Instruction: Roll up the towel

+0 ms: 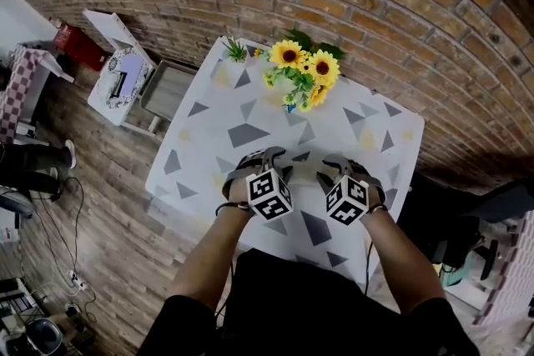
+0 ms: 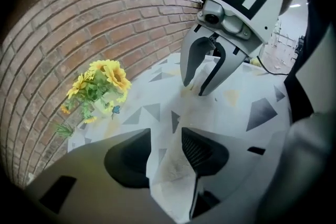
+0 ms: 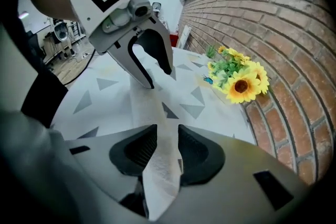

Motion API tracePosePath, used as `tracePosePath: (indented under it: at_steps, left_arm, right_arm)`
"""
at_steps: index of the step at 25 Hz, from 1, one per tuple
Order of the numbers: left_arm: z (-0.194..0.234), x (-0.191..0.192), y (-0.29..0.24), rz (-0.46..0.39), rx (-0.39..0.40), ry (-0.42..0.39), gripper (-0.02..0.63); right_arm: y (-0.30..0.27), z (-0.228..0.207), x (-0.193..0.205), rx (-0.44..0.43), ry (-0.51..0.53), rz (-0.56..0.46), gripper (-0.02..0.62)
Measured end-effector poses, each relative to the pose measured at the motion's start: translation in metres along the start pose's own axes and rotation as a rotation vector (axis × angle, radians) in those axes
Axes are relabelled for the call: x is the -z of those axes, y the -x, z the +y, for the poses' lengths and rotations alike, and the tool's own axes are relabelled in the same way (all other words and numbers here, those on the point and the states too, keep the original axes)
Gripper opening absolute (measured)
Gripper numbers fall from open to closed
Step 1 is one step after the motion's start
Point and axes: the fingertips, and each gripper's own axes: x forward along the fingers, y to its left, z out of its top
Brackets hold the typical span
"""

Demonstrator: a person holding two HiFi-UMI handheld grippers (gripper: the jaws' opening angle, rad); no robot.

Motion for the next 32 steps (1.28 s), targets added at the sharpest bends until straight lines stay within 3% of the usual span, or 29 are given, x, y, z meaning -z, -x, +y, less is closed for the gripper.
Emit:
tracePosePath:
  at_steps: [4,8,15,23,32]
  left_arm:
    - [-0.031,0.004,0.015,-0.009,0.024,-0.015,0.198]
    - [-0.055,0.019,0.001,0.055,0.017,-0.075,0.201]
    - [-0.023,0.020,-0.019,0.083,-0.083,-0.040,0.201]
    - [-0.017,0.003,0.017,0.033,-0.162,0.136,0.197]
    - [-0.055,-0.036,0.099,-0.186,-0.271,0.493,0.104]
  right_arm:
    - [0.004,0.032,0.006,-0.053,0.070,-0.005,0.181]
    - [-0.010,0.037,0.021,-0.027,0.107,0.044,0.202]
    - [-0.016,0.005,0.017,0.064,0.069,0.039,0.178]
    - [0.022,-0.006,0.003,0.076,-0.026,-0.088,0.138]
    - [0.111,0.010,0.008,0.065,-0.167,-0.324,0.055]
